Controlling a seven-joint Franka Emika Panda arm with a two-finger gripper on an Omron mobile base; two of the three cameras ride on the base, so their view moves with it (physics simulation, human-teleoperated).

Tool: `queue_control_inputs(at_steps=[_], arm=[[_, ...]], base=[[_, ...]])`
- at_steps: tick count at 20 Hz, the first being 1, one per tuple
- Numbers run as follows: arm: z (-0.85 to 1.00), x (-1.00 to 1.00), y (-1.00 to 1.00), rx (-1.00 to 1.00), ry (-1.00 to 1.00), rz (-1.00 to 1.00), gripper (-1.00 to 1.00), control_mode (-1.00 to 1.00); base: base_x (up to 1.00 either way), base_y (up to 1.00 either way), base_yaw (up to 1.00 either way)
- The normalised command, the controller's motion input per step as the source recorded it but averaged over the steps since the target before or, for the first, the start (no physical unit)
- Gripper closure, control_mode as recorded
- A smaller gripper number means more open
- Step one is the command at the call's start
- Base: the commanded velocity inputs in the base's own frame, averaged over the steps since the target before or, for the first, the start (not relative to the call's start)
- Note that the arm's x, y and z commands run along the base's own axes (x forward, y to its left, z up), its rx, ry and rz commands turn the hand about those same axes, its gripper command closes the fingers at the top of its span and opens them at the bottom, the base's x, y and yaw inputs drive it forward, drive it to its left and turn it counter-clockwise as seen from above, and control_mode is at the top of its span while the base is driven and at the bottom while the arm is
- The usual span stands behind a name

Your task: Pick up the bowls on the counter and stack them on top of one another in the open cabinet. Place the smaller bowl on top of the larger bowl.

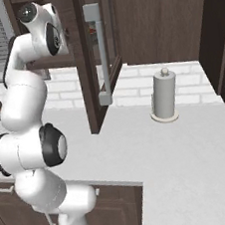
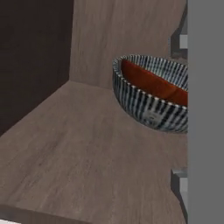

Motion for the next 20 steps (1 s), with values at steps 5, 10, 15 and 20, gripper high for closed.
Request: queue_control_inputs(at_steps=[5, 10, 15, 20], arm=[[0.07, -1.00, 0.00, -0.02, -0.20, 0.00, -1.00, -1.00], [0.31, -1.00, 0.00, 0.00, -0.04, 0.00, -1.00, -1.00], [0.36, -1.00, 0.33, -0.01, 0.00, 0.00, -1.00, -1.00], [-0.26, -1.00, 0.41, -0.07, 0.02, -0.07, -1.00, -1.00]], base=[[0.00, 0.00, 0.00], [0.00, 0.00, 0.00], [0.00, 0.00, 0.00], [0.00, 0.00, 0.00]])
